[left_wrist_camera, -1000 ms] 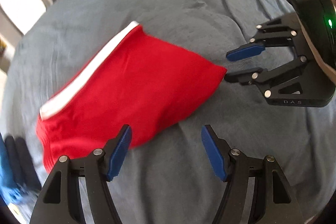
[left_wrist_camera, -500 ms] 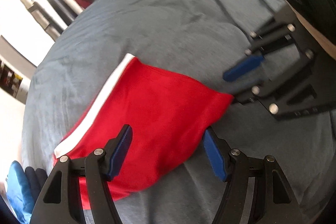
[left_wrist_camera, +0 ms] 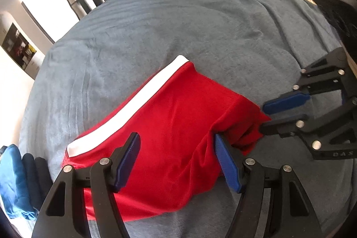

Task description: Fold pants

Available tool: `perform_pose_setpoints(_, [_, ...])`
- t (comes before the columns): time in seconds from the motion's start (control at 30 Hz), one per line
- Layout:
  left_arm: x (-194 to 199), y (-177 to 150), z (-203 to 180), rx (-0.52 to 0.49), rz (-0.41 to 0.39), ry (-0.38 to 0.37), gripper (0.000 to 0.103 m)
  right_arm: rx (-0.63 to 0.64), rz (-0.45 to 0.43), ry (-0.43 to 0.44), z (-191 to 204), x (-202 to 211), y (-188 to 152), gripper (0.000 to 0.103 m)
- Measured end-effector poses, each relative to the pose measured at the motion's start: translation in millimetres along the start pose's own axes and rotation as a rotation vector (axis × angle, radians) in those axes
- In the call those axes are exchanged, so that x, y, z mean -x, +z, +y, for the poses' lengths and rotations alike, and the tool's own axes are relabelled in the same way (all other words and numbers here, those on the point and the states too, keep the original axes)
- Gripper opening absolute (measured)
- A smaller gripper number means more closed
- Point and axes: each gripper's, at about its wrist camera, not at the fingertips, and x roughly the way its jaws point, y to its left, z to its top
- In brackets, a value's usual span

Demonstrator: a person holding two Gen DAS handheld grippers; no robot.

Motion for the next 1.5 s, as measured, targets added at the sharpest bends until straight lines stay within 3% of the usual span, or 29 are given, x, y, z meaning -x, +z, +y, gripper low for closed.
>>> perform_pose_setpoints(0.23, [9.1,-1.5,-4.1,-0.006,-0.007,-0.033,0.068,-0.074,0.037,0.113,-2.5,-7.5,7.7,0.02])
perform_pose_setpoints(0.3, [12.0,-2.4,-7.1,-0.017,-0.008,-0.054,0.067,-0.073,0.036,0.123,0.8,-5.6,5.9,0.01])
perform_pose_setpoints(0.33, [12.9,-2.2,-9.0,-0.026,-0.012,-0.056,0.067,-0.06,0.038,0.131,4.5,-4.2,4.0,0.01])
perform_pose_setpoints(0.47, [15.2,-4.0,-22.1,-0.079,-0.031,-0.056,0.067,0.015,0.083,0.131,20.5,-6.3,-7.5,0.007])
perform_pose_setpoints(0.67, [9.1,-4.1,-50.9,-0.172,-0.041,-0.122,0.067,0.044,0.135,0.089,22.4,-9.1,-28.2,0.007])
perform_pose_setpoints(0.73, [7.1,-3.4,-56.5,-0.189,-0.043,-0.142,0.056,0.019,0.13,0.09,18.7,-8.1,-29.4,0.007])
perform_pose_setpoints(0.97, [3.3,-3.5,-62.9,-0.239,-0.012,-0.207,0.049,-0.045,0.114,0.089,9.6,-5.7,-36.3,0.007])
perform_pose_setpoints(1.13, [-2.7,-6.2,-72.6,-0.278,0.023,-0.257,0.012,-0.074,0.098,0.085,9.0,-4.9,-38.6,0.007])
perform_pose_setpoints(1.2, [-3.5,-5.9,-72.1,-0.272,0.036,-0.264,0.005,-0.082,0.096,0.083,8.6,-4.1,-40.3,0.007])
perform_pose_setpoints(1.43, [25.3,10.6,-24.6,-0.093,-0.028,-0.198,0.005,-0.098,0.074,0.045,8.8,2.0,-44.7,0.008])
perform_pose_setpoints(1.5, [33.3,13.6,-14.0,-0.086,-0.047,-0.174,0.005,-0.066,0.053,-0.016,15.5,9.0,-44.3,0.019])
